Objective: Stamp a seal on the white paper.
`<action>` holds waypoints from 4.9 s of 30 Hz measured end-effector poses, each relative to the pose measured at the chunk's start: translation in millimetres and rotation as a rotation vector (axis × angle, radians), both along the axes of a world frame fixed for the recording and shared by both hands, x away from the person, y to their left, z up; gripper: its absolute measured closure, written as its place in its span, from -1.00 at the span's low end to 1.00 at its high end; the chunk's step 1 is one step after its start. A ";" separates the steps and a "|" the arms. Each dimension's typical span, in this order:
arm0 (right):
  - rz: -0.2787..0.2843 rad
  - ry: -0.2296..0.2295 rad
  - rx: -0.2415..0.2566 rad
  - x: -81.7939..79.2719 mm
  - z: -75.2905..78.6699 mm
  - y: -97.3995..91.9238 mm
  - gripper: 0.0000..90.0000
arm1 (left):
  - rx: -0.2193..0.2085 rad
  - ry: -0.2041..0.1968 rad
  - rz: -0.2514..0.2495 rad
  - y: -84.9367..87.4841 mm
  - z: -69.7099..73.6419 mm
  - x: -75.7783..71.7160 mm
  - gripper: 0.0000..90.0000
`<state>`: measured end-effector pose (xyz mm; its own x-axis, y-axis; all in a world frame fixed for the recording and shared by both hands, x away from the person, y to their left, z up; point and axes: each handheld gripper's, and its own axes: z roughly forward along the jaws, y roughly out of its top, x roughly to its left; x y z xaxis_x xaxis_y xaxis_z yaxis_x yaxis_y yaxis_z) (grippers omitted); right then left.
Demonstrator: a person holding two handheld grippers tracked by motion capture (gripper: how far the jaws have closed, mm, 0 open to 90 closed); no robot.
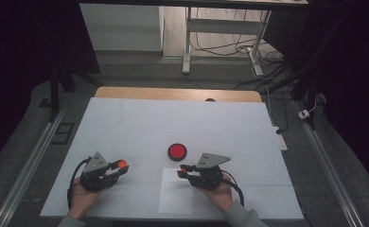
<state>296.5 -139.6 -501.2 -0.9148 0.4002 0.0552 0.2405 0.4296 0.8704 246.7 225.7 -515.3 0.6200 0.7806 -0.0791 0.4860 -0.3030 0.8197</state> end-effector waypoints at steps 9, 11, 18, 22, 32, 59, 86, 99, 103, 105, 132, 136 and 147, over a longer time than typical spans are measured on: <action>0.033 0.008 -0.036 -6.2 -6.2 7.1 0.61 | -0.003 0.000 0.001 0.5 0.1 -0.3 0.44; 0.041 0.005 -0.045 -8.4 -6.8 9.4 0.61 | -0.003 0.001 0.001 0.4 0.2 -0.5 0.44; 0.060 -0.004 -0.083 -12.9 -11.5 14.0 0.61 | -0.002 0.003 0.001 0.3 -0.2 -0.3 0.44; 0.063 -0.003 -0.099 -14.5 -14.1 13.8 0.61 | -0.002 0.004 -0.001 0.0 -0.4 -0.4 0.44; 0.071 -0.008 -0.131 -17.1 -20.6 16.2 0.61 | -0.003 0.006 -0.001 0.0 -0.7 0.0 0.44; 0.093 -0.035 -0.180 -19.5 -29.1 20.6 0.61 | 0.000 0.007 -0.005 0.2 -1.0 -0.4 0.43; 0.087 -0.035 -0.194 -20.1 -30.3 21.3 0.63 | 0.003 0.009 -0.003 -0.6 -1.2 -1.4 0.43; 0.102 -0.039 -0.193 -18.7 -30.7 20.7 0.63 | 0.002 0.010 -0.002 -0.3 -1.4 -1.3 0.43; 0.105 -0.039 -0.194 -18.6 -30.6 20.9 0.63 | 0.002 0.009 -0.001 -0.5 -1.2 -1.4 0.43; 0.102 -0.037 -0.191 -18.5 -30.8 20.9 0.63 | 0.002 0.010 -0.001 -0.3 -1.3 -1.4 0.43; 0.068 -0.036 0.000 -17.8 -4.3 5.1 0.61 | 0.006 0.003 -0.004 -1.5 -0.3 -2.3 0.43; 0.071 -0.024 0.008 -16.7 -4.2 3.8 0.61 | 0.007 0.003 -0.003 -1.3 -0.4 -2.0 0.43; 0.058 -0.026 0.052 -16.8 3.6 0.0 0.61 | 0.005 0.007 -0.003 -0.8 -1.2 -1.6 0.43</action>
